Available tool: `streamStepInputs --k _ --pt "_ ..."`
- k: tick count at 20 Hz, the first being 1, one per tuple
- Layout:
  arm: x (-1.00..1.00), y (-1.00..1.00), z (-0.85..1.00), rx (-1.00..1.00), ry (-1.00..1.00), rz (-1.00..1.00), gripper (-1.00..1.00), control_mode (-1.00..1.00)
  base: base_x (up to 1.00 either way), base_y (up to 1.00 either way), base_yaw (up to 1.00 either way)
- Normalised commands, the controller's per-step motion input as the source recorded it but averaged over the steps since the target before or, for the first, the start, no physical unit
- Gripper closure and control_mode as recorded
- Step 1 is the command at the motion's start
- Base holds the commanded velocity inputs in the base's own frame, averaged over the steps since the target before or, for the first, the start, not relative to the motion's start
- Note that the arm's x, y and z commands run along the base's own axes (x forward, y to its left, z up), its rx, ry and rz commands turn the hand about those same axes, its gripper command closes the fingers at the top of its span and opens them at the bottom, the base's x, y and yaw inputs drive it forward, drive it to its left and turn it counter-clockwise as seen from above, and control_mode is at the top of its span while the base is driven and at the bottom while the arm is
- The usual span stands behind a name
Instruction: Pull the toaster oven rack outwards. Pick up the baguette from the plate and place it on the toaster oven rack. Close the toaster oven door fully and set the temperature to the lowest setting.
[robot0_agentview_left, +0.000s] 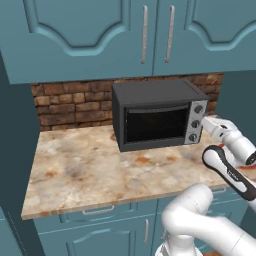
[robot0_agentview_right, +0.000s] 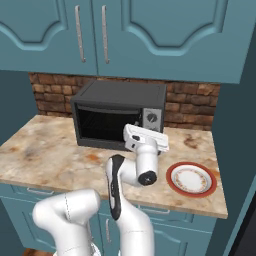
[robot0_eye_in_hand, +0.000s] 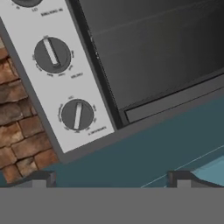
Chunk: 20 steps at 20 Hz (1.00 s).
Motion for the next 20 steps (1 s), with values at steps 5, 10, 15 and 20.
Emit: streamStepInputs --k 5,10,15,20 --pt "0.12 0.00 0.07 0.00 0.14 0.00 -1.00 -1.00 0.00 0.00 0.00" --pt "0.18 0.00 0.04 -0.01 0.25 0.00 -1.00 -1.00 0.00 0.00 0.00" --pt "0.06 0.05 -0.02 0.00 0.12 0.00 -1.00 -1.00 0.00 0.00 0.00" --pt "0.00 0.24 -0.15 0.00 -0.02 0.00 -1.00 -1.00 0.00 0.00 0.00"
